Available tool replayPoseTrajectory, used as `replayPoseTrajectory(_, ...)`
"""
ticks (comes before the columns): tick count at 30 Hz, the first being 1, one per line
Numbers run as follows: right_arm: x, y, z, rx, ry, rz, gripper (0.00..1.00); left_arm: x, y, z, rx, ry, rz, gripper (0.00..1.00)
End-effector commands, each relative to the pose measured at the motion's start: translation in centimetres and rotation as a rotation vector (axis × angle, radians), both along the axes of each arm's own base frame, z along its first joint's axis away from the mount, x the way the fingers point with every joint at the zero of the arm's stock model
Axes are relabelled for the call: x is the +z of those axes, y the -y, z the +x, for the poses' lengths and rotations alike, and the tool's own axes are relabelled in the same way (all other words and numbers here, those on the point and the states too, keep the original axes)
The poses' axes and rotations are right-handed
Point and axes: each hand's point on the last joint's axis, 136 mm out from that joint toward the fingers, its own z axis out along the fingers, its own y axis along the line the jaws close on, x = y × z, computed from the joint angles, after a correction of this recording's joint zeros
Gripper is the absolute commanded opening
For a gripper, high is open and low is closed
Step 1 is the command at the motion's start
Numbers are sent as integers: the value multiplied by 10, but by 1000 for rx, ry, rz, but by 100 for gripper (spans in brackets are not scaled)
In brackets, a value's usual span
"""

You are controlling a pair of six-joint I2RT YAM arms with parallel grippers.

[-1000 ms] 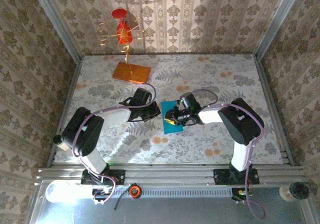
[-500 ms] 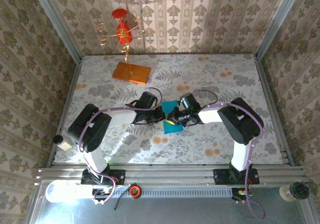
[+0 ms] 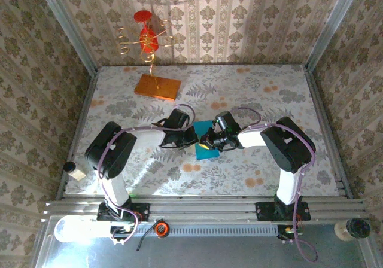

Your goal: Fold a paper plane with a square sheet of paper (pick it up from the middle)

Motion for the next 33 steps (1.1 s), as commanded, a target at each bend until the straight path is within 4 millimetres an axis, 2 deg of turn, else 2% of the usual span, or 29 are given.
replayPoseTrajectory(1, -44, 25, -23, -34, -141, -128, 1, 2, 8, 4, -25, 25, 1, 0)
replayPoseTrajectory(4, -44, 25, -23, -35, -139, -126, 1, 1, 9, 5, -26, 24, -3, 0)
replayPoseTrajectory(12, -34, 20, -19, -28, -111, -92, 0, -24, -7, -11, -33, -41, 81, 0)
replayPoseTrajectory(15, -16, 13, -13, -17, -71, -42, 0, -32, -15, -17, -42, -64, 127, 0)
replayPoseTrajectory(18, 11, 5, -3, 1, -4, 12, 0, -38, -20, -21, -56, -79, 157, 0)
replayPoseTrajectory(22, 40, 7, 3, 36, 91, 25, 0, -41, -23, -24, -69, -87, 180, 0)
replayPoseTrajectory(24, 41, 14, 1, 58, 126, -22, 0, -42, -24, -24, -70, -88, 187, 0)
replayPoseTrajectory(29, 30, 34, -6, 96, 151, -146, 0, -42, -24, -24, -79, -89, 196, 0)
replayPoseTrajectory(33, 23, 31, -7, 127, 138, -153, 0, -41, -24, -23, -86, -88, 204, 0)
